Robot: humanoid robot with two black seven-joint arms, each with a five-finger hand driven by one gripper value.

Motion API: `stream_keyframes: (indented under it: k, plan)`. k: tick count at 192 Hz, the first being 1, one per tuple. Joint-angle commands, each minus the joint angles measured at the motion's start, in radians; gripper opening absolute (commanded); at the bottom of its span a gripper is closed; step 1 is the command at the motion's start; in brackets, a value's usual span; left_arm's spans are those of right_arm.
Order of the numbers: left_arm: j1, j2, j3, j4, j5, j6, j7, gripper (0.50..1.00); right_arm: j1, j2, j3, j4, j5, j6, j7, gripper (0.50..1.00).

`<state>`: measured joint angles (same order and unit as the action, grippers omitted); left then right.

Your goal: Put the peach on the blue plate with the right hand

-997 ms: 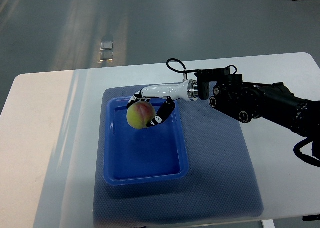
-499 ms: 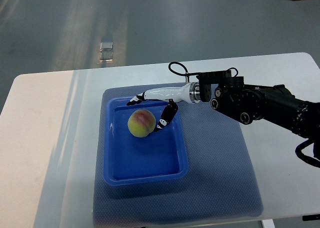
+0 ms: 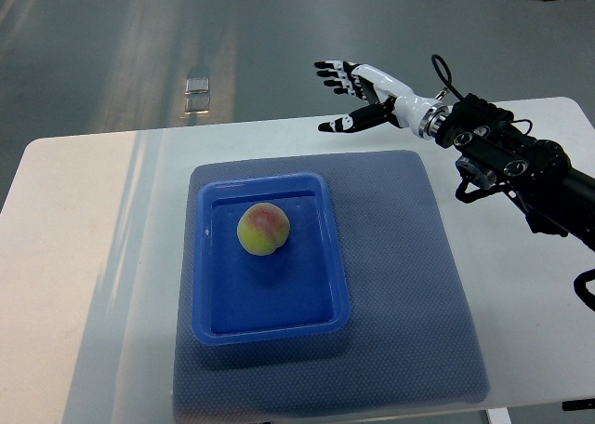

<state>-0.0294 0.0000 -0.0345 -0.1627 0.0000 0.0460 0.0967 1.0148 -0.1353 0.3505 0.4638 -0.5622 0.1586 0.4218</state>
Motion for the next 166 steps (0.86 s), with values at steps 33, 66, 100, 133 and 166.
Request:
stream_keyframes:
  k: [33,66,100,133,166]
  plan:
    - [-0.001,0.0,-0.001,0.0,0.0,0.0,0.0,1.0,-0.082,0.002,0.104,-0.011,0.317,-0.119,-0.063,0.924]
    - [-0.001,0.0,-0.001,0.0,0.002,0.0,0.0,1.0,-0.113,-0.001,0.122,-0.011,0.416,-0.111,-0.087,0.924]
    - [-0.001,0.0,-0.002,-0.001,0.002,0.0,0.0,1.0,-0.119,-0.001,0.122,-0.01,0.49,-0.1,-0.098,0.926]
    - [-0.001,0.0,-0.004,-0.001,0.002,0.0,0.0,1.0,-0.139,0.006,0.12,-0.008,0.513,-0.053,-0.097,0.926]
    - [-0.001,0.0,-0.004,-0.003,0.002,0.0,0.0,1.0,-0.139,-0.003,0.12,-0.001,0.504,-0.002,-0.092,0.93]
